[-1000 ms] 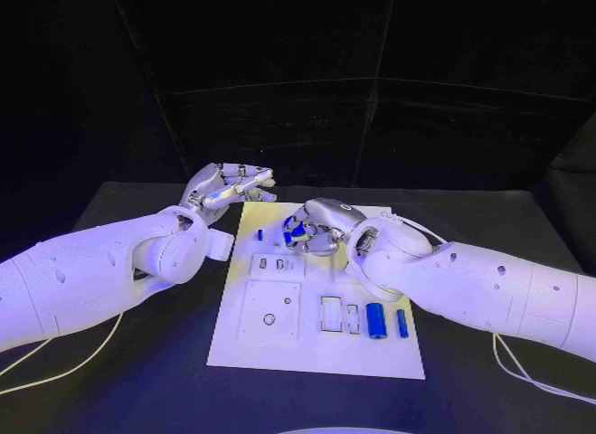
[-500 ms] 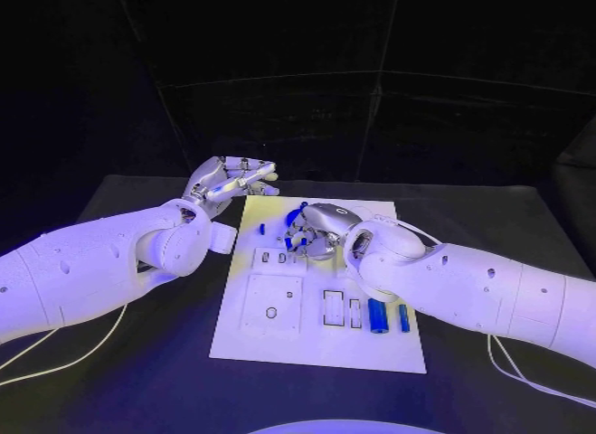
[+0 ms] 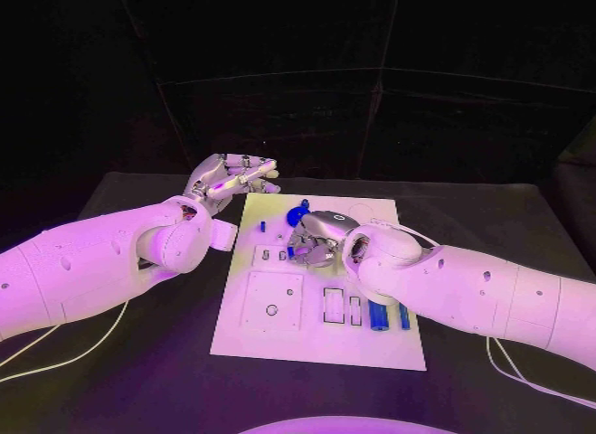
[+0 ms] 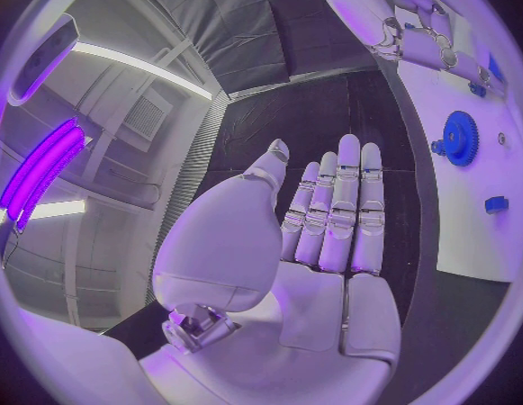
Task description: Assemble the parts on the task board
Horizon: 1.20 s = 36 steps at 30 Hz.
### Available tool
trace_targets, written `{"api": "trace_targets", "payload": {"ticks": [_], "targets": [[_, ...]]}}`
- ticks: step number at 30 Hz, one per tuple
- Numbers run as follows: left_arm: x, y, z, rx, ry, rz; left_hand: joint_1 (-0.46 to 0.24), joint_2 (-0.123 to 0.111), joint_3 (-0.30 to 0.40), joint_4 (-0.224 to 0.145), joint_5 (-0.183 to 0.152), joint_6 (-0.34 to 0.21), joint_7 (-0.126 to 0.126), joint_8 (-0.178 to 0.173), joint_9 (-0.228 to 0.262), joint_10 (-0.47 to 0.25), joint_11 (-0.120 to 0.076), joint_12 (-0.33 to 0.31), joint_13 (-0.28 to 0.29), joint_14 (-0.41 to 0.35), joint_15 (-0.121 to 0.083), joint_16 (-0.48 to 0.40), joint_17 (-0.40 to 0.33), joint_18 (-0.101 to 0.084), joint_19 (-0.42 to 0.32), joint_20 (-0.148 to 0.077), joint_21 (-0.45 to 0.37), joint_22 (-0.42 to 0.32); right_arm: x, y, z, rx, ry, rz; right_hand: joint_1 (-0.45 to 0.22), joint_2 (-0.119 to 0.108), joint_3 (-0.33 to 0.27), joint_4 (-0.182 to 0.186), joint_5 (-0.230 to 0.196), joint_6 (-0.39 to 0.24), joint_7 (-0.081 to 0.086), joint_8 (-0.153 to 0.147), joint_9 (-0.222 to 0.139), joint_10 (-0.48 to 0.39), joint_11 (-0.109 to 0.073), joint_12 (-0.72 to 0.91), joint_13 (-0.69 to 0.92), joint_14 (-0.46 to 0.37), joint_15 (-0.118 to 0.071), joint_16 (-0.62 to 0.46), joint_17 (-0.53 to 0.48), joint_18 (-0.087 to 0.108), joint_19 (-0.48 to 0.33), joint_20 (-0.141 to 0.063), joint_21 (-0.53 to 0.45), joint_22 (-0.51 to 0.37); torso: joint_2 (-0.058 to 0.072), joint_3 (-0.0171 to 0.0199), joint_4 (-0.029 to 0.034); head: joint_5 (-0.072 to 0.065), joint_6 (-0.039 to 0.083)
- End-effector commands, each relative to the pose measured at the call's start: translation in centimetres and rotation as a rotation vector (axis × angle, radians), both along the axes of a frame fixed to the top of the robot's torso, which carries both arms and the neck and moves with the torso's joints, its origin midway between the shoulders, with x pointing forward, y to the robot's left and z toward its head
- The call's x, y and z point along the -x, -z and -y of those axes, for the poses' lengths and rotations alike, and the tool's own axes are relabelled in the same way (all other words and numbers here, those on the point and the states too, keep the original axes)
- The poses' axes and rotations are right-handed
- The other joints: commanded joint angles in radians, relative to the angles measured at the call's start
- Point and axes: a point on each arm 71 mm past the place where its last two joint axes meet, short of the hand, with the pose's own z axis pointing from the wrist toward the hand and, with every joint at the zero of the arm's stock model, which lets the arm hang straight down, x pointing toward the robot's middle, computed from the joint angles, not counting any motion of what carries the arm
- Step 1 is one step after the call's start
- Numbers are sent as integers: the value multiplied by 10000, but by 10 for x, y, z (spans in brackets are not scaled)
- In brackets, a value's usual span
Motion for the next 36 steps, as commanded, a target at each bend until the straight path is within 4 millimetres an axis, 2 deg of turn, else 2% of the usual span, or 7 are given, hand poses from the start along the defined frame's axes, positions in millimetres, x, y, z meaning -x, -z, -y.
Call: {"api": "trace_targets", "payload": {"ticks": [1, 18, 27, 36], "targets": [[0, -1, 1, 50, 69, -44, 40, 67, -7, -51, 21, 90, -11, -27, -4, 65, -24, -52, -13, 42, -34, -38, 15, 142, 68, 18, -66, -9, 0, 3, -1, 329, -70, -93, -12, 54, 57, -22, -38, 67, -25, 18, -1, 31, 17, -7, -4, 561, -19, -6, 145, -132, 31, -1, 52, 0, -4, -4, 1, -6, -12], [-1, -1, 1, 44, 78, -72, 37, 64, -10, -59, 21, 92, -10, -33, -5, 70, -24, -60, -14, 38, -33, -48, 19, 140, 66, 18, -72, -14, 1, 6, 0, 608, -86, -222, -103, -40, 83, -43, -67, 42, -16, -22, -9, -37, 21, -105, -97, 560, -17, -7, 152, -126, 10, 0, 36, -33, 0, -5, -2, -49, -25], [-1, 0, 1, 41, 87, -90, 37, 64, -10, -59, 21, 92, -10, -33, -5, 70, -24, -60, -14, 38, -33, -48, 19, 140, 66, 18, -72, -14, 1, 6, -1, 632, -53, -171, -307, -249, 154, -82, -52, -311, 109, -264, -52, -246, 116, -403, -374, 557, 51, -15, 157, -121, -21, 46, 10, -73, -1, -6, -4, -49, -64], [-1, 0, 2, 40, 97, -102, 37, 64, -10, -59, 21, 92, -10, -33, -5, 70, -24, -60, -14, 38, -33, -48, 19, 140, 66, 18, -72, -14, 1, 5, -1, 584, 14, -86, -408, -363, 177, -104, -45, -502, 179, -348, -50, -323, 177, -504, -469, 557, 104, -16, 162, -118, -32, 94, -1, -89, -1, -4, -3, -47, -66]]}}
